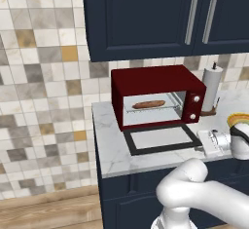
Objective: Pull the toaster oven rack outwards. Pick up the baguette from the plate and place it on the toaster oven rack. Close the toaster oven door fully and set the temperature to the lowest setting.
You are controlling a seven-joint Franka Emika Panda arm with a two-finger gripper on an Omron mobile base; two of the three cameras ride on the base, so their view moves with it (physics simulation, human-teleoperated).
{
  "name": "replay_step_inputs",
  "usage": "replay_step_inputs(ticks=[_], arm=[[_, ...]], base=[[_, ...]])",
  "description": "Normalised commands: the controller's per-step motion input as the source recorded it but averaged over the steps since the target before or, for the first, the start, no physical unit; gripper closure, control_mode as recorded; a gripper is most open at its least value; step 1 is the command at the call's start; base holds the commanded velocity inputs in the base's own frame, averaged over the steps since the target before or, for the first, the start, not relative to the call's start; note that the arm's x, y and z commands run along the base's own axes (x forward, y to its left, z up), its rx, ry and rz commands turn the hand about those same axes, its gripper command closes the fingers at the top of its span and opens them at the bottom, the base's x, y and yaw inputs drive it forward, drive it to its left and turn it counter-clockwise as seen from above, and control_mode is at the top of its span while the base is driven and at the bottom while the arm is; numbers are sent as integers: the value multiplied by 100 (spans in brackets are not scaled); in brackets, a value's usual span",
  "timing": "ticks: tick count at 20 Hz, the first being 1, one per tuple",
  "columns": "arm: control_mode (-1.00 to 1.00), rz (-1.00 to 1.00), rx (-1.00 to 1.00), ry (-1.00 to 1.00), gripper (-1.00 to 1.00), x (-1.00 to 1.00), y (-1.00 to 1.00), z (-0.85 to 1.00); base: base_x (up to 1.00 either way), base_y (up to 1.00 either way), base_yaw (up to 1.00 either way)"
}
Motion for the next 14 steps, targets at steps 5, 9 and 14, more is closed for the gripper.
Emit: replay_step_inputs(ticks=[5,9,14], arm=[[-100,-1,11,0,100,0,55,53],[-100,-7,15,-3,100,0,54,59],[-100,-13,14,-5,100,0,62,59]], base=[[0,0,0],[0,0,0],[0,0,0]])
